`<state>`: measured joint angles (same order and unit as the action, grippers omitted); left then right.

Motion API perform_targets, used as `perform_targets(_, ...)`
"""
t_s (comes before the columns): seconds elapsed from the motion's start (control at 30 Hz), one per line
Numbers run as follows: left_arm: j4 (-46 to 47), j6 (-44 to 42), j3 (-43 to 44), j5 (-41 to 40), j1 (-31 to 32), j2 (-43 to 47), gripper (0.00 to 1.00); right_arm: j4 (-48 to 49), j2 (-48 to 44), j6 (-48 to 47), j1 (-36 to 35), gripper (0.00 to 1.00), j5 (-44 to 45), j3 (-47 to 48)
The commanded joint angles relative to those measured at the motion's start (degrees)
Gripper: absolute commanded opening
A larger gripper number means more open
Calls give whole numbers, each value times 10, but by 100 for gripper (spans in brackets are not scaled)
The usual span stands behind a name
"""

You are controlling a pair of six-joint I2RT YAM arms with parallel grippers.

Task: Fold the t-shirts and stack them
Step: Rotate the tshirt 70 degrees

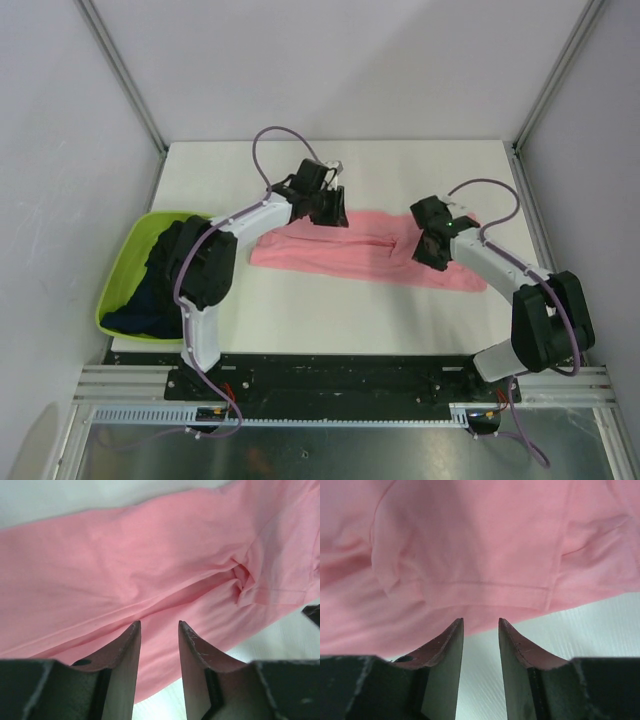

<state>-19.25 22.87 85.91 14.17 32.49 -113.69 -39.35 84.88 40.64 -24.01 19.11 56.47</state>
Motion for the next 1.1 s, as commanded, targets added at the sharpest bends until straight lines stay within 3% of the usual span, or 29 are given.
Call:
perform_targets(0.0,-37,-28,-5,-10,-13,43,41,12,-20,91,52,39,12,-9)
perform_targets(0.33,-50,-36,-90,-36,-16,105,42,56,-29,243,100,43,-6,-110)
perform_targets(0.43,-51,-36,-96,-36,-16,112,42,65,-36,262,105,48,-5,-133)
perform_targets(0.8,-51,-29,-95,-34,-17,125,42,82,-24,262,140,50,-4,-148)
perform_targets(1.07,-51,-1,-113,-72,-26,149,42,168,44,200,190,46,-8,-117)
